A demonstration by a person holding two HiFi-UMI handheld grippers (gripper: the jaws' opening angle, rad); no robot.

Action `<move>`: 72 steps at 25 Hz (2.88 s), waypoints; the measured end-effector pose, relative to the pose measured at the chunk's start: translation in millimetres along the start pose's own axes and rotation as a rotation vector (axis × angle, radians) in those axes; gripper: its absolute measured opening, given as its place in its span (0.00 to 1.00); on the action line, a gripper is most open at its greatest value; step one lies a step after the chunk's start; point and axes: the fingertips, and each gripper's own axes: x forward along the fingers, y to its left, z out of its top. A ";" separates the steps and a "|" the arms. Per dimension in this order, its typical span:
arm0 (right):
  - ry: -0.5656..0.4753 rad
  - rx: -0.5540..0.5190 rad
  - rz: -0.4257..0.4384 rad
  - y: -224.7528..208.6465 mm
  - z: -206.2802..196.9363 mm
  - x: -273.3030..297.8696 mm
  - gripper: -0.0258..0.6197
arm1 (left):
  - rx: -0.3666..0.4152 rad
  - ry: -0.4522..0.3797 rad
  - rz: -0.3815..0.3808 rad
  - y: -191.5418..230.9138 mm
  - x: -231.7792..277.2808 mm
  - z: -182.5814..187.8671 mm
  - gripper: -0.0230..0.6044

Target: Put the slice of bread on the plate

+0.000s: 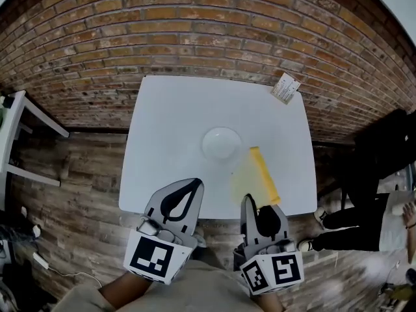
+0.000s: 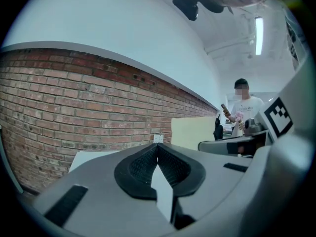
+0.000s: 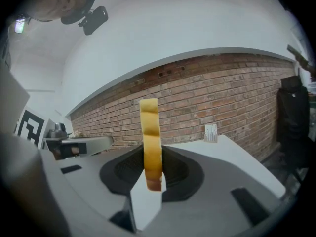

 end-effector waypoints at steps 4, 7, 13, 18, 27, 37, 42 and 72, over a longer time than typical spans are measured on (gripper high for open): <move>0.006 0.004 -0.001 -2.8 -3.2 18.8 0.19 | 0.005 0.012 -0.020 9.7 16.1 -2.6 0.05; 0.007 0.005 -0.001 -3.9 -3.1 31.6 0.19 | 0.002 0.014 -0.040 16.0 29.0 -2.0 0.05; 0.015 0.012 0.016 -1.3 -6.7 51.5 0.19 | 0.007 0.025 -0.063 28.3 48.1 -4.2 0.05; 0.007 0.014 0.029 2.2 -6.6 61.9 0.19 | 0.009 0.027 -0.063 39.1 55.4 -5.3 0.05; 0.012 -0.003 0.044 -0.2 -16.5 80.9 0.19 | 0.009 0.032 -0.057 49.6 62.5 -9.3 0.05; 0.017 0.019 0.053 -10.7 -25.7 97.8 0.19 | 0.008 0.047 -0.062 52.0 68.4 -12.5 0.05; 0.030 0.028 0.051 -15.9 -33.4 109.0 0.19 | 0.007 0.058 -0.059 56.2 72.2 -14.2 0.05; 0.100 0.114 0.066 -34.3 -68.5 162.1 0.19 | -0.020 0.099 -0.053 70.6 96.4 -24.9 0.05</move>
